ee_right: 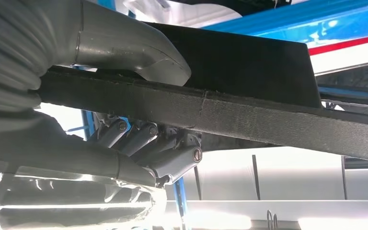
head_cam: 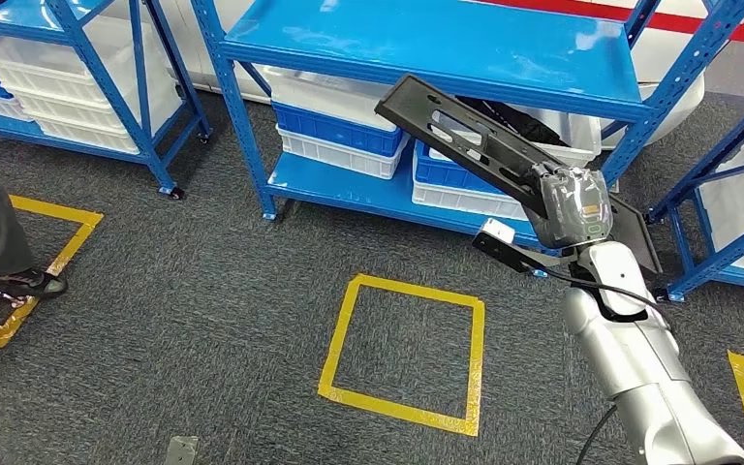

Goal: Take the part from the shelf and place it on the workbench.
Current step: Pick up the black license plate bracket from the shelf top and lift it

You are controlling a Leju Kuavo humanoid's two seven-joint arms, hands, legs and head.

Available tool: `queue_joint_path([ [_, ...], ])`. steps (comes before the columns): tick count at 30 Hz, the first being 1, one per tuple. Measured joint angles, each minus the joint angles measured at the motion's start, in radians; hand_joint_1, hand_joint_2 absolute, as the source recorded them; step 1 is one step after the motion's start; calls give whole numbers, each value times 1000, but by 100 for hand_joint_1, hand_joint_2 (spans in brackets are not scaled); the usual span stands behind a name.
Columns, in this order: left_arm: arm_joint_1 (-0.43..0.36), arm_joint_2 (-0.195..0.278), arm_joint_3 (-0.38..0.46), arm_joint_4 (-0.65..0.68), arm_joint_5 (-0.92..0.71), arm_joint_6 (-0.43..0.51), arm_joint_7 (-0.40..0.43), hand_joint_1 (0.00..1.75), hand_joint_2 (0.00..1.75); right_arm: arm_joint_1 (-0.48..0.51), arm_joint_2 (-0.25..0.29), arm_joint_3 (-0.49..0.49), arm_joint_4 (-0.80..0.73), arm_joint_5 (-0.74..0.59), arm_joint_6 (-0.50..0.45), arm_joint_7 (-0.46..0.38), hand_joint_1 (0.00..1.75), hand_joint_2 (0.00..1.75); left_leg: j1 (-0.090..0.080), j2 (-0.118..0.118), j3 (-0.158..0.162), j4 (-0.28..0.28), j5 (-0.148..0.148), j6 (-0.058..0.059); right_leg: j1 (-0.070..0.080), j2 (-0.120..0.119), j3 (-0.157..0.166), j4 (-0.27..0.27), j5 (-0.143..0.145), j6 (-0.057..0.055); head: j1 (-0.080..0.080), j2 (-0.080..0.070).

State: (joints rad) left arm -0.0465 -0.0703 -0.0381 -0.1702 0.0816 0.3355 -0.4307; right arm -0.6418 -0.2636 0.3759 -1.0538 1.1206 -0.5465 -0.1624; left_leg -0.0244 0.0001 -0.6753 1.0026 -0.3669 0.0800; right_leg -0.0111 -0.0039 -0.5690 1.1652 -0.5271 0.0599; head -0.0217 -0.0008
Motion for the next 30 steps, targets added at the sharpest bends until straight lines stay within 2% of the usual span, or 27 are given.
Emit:
queue_joint_path([
  [1, 0, 0, 0, 0, -1, 0, 0, 0, 175, 0, 0, 0, -1, 1, 0, 2, 175, 175, -2, 0, -10, 1, 11, -3, 6, 0, 52, -78, -3, -8, 0, 0],
  [2, -1, -1, 0, 0, -2, 0, 0, 0, 175, 0, 1, -1, -2, 2, -1, 4, 175, 175, -3, 0, -16, 0, 23, -7, 11, 0, 89, -137, -10, -17, -2, 0],
  [3, -1, -1, 0, 0, -2, -1, 0, 0, 175, 0, 1, -2, -3, 3, -3, 7, 175, 175, -3, 1, -19, -2, 33, -11, 15, 1, 107, -176, -18, -25, -2, 0],
  [4, -1, -1, 0, 0, -3, -1, 1, 0, 175, 1, 1, -3, -4, 5, -4, 11, 175, 175, -4, 1, -21, -6, 45, -15, 16, 1, 105, -191, -14, -31, -3, 0],
  [5, 0, 0, 0, 0, -3, 0, 1, 0, 175, 1, 2, -4, -4, 8, -5, 14, 175, 175, -2, -1, -25, -9, 49, -21, 10, 1, 98, -191, -4, -37, -2, 0],
  [6, 0, 1, 0, 0, -2, 0, 1, 0, 175, 1, 3, -5, -4, 10, -6, 16, 175, 175, 0, -3, -33, -2, 35, -29, 4, 1, 92, -194, 6, -45, -1, 0],
  [7, 1, 2, 0, 0, -2, 0, 1, 0, 175, 1, 5, -5, -4, 12, -6, 18, 175, 175, 3, -4, -43, 17, 2, -39, -2, -1, 85, -195, 19, -55, -2, 0],
  [9, 1, 2, 0, 0, -1, 0, 2, 0, 175, 1, 12, -5, -5, 19, -6, 26, 175, 175, 16, -5, -73, 121, -108, -60, -6, -2, 64, -194, 43, -67, -5, 0],
  [10, 1, 2, 0, 0, 0, 0, 2, 0, 175, 1, 15, -5, -5, 24, -4, 31, 175, 175, 24, -4, -86, 191, -150, -69, -6, -3, 52, -193, 53, -68, -6, 0],
  [11, 0, 2, 0, 0, 0, 0, 2, 0, 175, 1, 19, -5, -6, 29, -2, 37, 175, 175, 32, -4, -94, 252, -168, -77, -8, -3, 39, -191, 63, -65, -6, 0],
  [12, 0, 2, 0, 0, 1, -1, 2, 0, 175, 1, 23, -5, -6, 34, 1, 43, 175, 175, 40, -3, -89, 287, -161, -84, -10, -3, 27, -188, 70, -60, -6, 0],
  [13, 0, 2, 0, 0, 1, -1, 2, 0, 175, 1, 25, -5, -6, 38, 5, 48, 175, 175, 47, -3, -69, 288, -138, -91, -13, -3, 15, -184, 77, -54, -6, 0],
  [14, 0, 2, 0, 0, 2, -1, 2, 0, 175, 1, 27, -5, -7, 41, 7, 51, 175, 175, 53, -3, -31, 252, -111, -96, -16, -3, 4, -179, 81, -48, -7, 0],
  [15, -1, 2, 0, 0, 2, -1, 2, 0, 175, 1, 29, -5, -9, 43, 9, 54, 175, 175, 57, -4, 18, 191, -95, -99, -19, -3, -5, -174, 85, -43, -7, 0],
  [17, -2, 2, 0, 0, 4, -1, 2, 0, 175, 1, 33, -5, -15, 44, 11, 56, 175, 175, 54, -8, 101, 68, -96, -97, -20, -5, -20, -166, 95, -27, -6, 0],
  [18, -2, 2, 1, 0, 6, -1, 2, 0, 175, 1, 35, -6, -17, 44, 14, 57, 175, 175, 49, -11, 117, 35, -103, -92, -20, -6, -25, -166, 102, -17, -6, 0],
  [20, -1, 1, 2, 0, 10, -1, 3, 0, 175, 4, 39, -6, -19, 42, 21, 59, 175, 175, 40, -12, 117, 12, -95, -74, -22, -5, -35, -172, 116, 8, -6, 0],
  [21, -1, 0, 2, 0, 11, 0, 3, 0, 175, 6, 40, -6, -19, 41, 25, 60, 175, 175, 37, -11, 116, 0, -87, -62, -24, -4, -44, -170, 111, 13, -7, 0],
  [22, -1, 0, 4, 0, 12, 0, 3, 0, 175, 8, 41, -6, -20, 40, 27, 62, 175, 175, 36, -10, 113, -12, -78, -50, -23, -3, -58, -152, 92, 12, -5, 0],
  [23, -2, 0, 5, 0, 12, 0, 4, 0, 175, 9, 42, -6, -20, 39, 29, 63, 175, 175, 36, -9, 109, -22, -70, -39, -22, -1, -78, -111, 60, 6, -3, 0],
  [25, -2, -1, 7, 0, 13, 0, 5, 0, 175, 10, 44, -7, -19, 37, 37, 64, 175, 175, 32, -7, 91, -23, -58, -25, -20, 2, -122, 18, -13, -8, 1, 0],
  [26, -2, -2, 8, 0, 13, 0, 5, 0, 175, 11, 44, -7, -19, 36, 41, 64, 175, 175, 30, -6, 80, -19, -52, -23, -19, 3, -136, 77, -34, -7, 2, 0],
  [27, -2, -3, 8, 0, 13, 0, 6, 0, 175, 12, 45, -7, -19, 34, 47, 64, 175, 175, 29, -5, 69, -13, -47, -22, -18, 3, -136, 108, -38, -2, 2, 0],
  [28, -2, -4, 9, 0, 14, 0, 6, 0, 175, 12, 45, -7, -19, 32, 52, 64, 175, 175, 28, -4, 56, -7, -42, -23, -17, 4, -119, 105, -28, 7, 2, 0],
  [29, -2, -5, 9, 0, 14, -1, 6, 0, 175, 11, 45, -7, -19, 31, 55, 64, 175, 175, 28, -3, 43, 1, -36, -26, -18, 4, -85, 66, -7, 16, 2, 0],
  [30, -2, -5, 9, 0, 14, -1, 6, 0, 175, 10, 45, -8, -20, 30, 58, 64, 175, 175, 29, -3, 30, 10, -32, -29, -20, 4, -43, 2, 8, 22, 2, 0],
])
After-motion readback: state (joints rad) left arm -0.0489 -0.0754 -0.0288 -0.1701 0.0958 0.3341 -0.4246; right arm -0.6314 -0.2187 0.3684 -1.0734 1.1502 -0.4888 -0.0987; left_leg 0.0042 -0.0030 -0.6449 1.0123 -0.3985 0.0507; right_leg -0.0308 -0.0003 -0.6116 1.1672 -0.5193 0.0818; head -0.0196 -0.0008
